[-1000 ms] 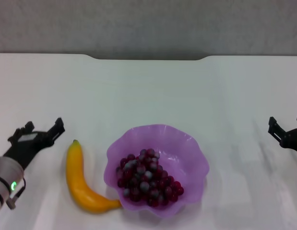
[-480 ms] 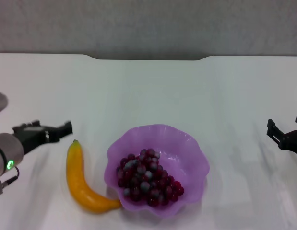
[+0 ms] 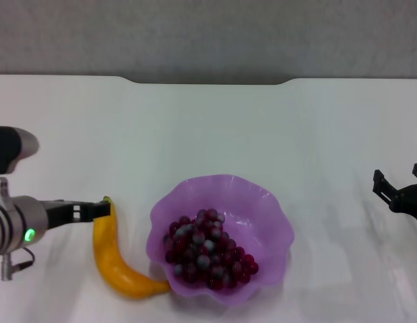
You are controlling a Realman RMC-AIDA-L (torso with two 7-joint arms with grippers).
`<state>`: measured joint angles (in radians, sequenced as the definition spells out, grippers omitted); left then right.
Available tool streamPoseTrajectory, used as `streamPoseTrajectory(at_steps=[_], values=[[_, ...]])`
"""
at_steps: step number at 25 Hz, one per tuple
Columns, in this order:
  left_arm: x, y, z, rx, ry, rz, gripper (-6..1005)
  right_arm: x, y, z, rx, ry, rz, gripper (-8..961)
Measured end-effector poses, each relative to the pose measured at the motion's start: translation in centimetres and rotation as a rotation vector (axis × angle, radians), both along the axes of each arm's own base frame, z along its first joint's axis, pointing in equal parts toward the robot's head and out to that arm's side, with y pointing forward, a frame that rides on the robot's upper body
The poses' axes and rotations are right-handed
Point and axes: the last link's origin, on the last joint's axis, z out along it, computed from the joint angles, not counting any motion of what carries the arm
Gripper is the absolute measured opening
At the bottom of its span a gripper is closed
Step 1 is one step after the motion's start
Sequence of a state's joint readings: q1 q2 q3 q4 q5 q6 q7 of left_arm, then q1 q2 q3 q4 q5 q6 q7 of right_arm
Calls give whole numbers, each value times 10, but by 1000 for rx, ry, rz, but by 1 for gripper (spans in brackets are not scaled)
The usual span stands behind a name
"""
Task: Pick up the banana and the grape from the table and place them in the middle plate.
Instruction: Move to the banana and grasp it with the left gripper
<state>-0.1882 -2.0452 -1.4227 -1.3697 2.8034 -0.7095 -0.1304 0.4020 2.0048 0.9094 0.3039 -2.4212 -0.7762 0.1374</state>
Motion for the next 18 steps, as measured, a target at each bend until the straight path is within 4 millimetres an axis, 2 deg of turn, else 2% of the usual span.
streamPoseTrajectory(at_steps=[7,18], values=[[9,-5,-18,-39,16,4,910,0,0,0,3,2,1,833],[-4,-4,-28,-48,11,61,911,-1,1,1,10,5,4,832]])
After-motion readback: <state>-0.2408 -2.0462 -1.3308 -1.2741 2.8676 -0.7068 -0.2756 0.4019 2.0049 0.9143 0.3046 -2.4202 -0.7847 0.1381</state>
